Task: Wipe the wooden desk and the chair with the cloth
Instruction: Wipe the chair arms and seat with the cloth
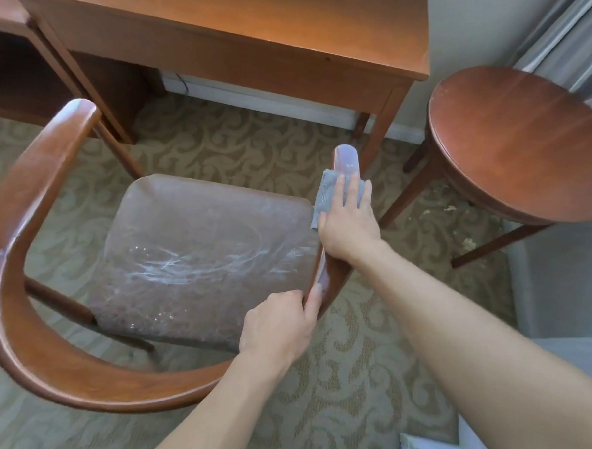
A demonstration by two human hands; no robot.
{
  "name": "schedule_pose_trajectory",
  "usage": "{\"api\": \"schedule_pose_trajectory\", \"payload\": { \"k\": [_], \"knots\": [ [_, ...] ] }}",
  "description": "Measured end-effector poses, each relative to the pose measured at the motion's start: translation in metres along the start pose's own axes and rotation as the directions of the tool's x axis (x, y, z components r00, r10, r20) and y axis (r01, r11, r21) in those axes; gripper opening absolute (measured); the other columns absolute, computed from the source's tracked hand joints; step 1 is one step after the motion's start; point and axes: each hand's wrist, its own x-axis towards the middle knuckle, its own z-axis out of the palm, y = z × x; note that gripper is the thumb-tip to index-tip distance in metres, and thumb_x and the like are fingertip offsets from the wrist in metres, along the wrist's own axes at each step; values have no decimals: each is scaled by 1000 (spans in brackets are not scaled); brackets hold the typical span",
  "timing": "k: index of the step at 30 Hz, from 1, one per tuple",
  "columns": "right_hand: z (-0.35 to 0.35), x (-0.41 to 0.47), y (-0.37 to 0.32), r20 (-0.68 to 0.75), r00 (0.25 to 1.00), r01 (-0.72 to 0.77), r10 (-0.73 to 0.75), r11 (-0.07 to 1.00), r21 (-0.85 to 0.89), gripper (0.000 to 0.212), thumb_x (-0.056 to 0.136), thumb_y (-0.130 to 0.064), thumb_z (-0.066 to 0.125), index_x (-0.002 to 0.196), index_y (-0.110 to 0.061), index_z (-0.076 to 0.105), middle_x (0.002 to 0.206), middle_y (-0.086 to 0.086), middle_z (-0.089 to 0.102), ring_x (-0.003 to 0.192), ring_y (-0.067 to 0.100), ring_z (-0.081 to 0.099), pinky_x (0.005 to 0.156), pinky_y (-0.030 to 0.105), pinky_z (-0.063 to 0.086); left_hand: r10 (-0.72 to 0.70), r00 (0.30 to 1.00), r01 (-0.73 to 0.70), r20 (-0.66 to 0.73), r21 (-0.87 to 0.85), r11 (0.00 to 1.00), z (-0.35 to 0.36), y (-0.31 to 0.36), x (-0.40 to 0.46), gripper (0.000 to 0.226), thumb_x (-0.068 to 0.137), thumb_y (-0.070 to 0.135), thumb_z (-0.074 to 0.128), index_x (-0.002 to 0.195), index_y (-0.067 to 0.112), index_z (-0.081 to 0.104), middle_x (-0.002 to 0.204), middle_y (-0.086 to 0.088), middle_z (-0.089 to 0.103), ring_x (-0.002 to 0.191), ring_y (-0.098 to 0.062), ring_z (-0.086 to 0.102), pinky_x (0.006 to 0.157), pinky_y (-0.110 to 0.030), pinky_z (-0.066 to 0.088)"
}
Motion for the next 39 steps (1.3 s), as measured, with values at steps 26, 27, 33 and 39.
{"api": "schedule_pose_trajectory", "payload": {
  "k": [26,27,33,39],
  "knots": [
    [-30,-18,11,30,971,-196,237,721,664,63,102,-31,36,156,-6,12,146,17,43,120,40,53,95,42,40,-36,998,30,-57,-95,995,2,2,11,68,106,59,24,78,14,68,85,-10,68,84,-38,63,86,-45,53],
    [-25,-26,12,55,970,-193,238,612,767,58,99,-31,37,150,-6,26,137,13,51,117,35,56,96,41,42,-38,998,33,-53,-99,995,1,2,11,68,106,59,25,76,13,65,84,-9,67,83,-38,62,85,-45,53],
    [-6,-109,1,198,939,-251,280,168,953,38,102,-26,35,136,-10,44,118,2,63,102,15,61,82,28,45,-45,997,35,-67,-153,988,3,3,12,67,105,58,28,62,13,51,72,-8,63,78,-36,62,78,-42,52],
    [7,-212,-60,350,913,-343,208,-71,937,23,109,-30,28,113,-13,43,100,-11,57,92,-6,55,73,8,41,-44,997,33,-69,-148,988,2,0,13,62,107,53,28,62,15,49,82,-11,65,84,-39,59,75,-41,47]
  ]
}}
